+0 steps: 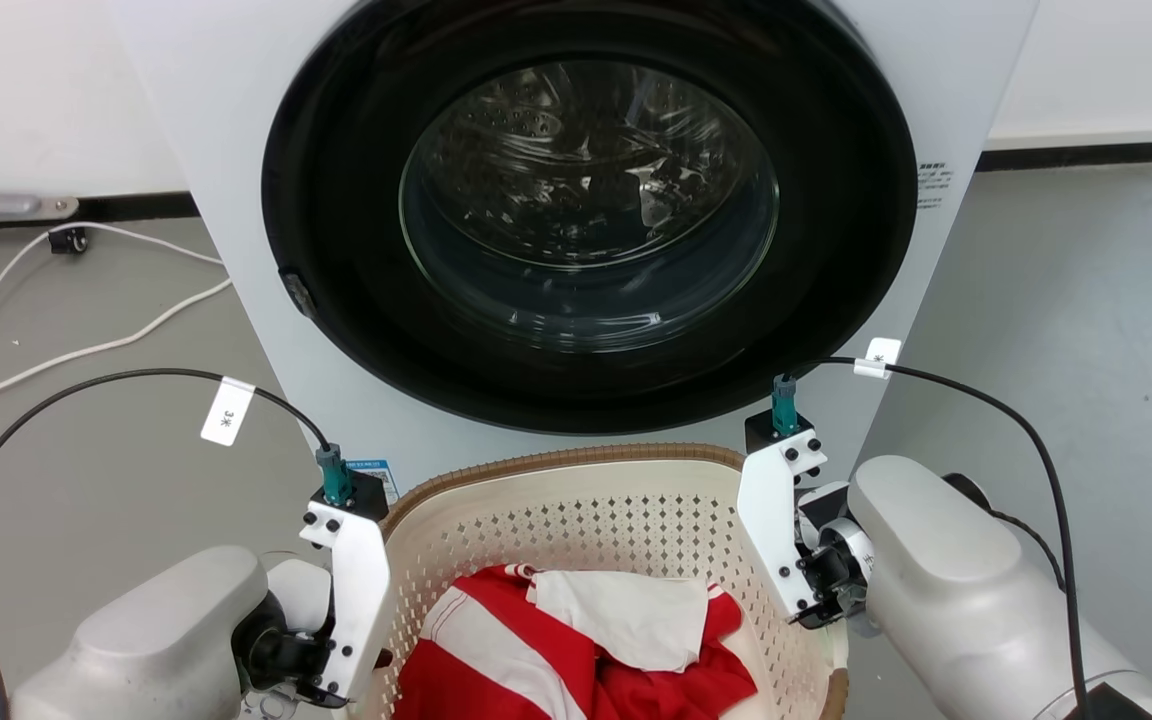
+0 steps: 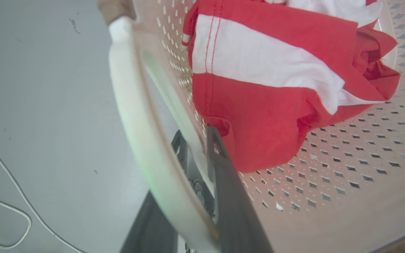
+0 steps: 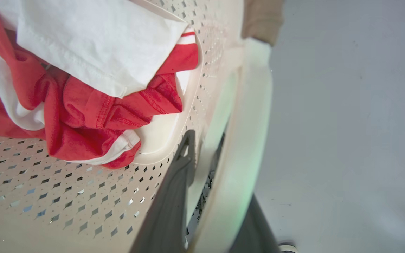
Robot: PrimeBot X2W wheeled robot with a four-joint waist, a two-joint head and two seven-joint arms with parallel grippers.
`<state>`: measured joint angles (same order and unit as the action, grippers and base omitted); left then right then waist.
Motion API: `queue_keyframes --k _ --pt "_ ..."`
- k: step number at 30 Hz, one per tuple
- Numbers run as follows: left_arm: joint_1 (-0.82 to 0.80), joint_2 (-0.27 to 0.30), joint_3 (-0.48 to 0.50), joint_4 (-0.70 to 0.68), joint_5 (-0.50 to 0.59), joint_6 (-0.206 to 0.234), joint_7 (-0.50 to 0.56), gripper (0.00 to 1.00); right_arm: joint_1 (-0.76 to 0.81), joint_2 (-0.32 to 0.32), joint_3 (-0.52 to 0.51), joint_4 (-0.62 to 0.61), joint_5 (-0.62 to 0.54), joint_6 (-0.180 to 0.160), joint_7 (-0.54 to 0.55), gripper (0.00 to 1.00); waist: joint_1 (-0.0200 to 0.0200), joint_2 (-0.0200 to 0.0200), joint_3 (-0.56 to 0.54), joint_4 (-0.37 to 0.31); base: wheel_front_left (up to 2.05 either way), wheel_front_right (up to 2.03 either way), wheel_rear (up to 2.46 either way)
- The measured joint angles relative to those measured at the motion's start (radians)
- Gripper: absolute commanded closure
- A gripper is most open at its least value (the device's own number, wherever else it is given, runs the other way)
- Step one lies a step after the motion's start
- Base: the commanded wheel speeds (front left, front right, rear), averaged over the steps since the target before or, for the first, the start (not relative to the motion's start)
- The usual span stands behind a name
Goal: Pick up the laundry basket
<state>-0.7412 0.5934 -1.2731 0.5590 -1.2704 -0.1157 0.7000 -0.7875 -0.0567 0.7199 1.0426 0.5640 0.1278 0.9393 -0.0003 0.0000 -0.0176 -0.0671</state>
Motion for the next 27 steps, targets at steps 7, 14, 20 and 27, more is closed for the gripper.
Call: queue_keyframes --k 7,14,20,27 --pt "0.001 -0.013 0.000 0.021 0.000 0.000 0.021 1.00 0.010 0.000 0.009 0.013 0.028 0.000 0.000 1.00 0.0001 0.0001 -0.028 0.001 0.00 0.00 0.00" --pt "0.006 -0.026 0.000 0.024 -0.001 0.000 0.062 1.00 0.010 -0.001 0.026 0.027 0.043 0.000 0.002 1.00 0.0002 0.0001 -0.032 0.004 0.00 0.00 0.00" --pt "0.006 -0.025 -0.001 0.024 0.009 0.000 0.066 1.00 0.010 -0.001 0.041 0.025 0.058 0.000 0.003 1.00 0.0002 0.0000 -0.032 0.001 0.00 0.00 0.00" --pt "0.006 -0.034 -0.002 0.046 0.036 0.000 0.012 1.00 0.010 -0.002 0.047 0.026 0.068 -0.004 -0.032 1.00 0.0003 0.0000 -0.034 -0.003 0.00 0.00 0.00"
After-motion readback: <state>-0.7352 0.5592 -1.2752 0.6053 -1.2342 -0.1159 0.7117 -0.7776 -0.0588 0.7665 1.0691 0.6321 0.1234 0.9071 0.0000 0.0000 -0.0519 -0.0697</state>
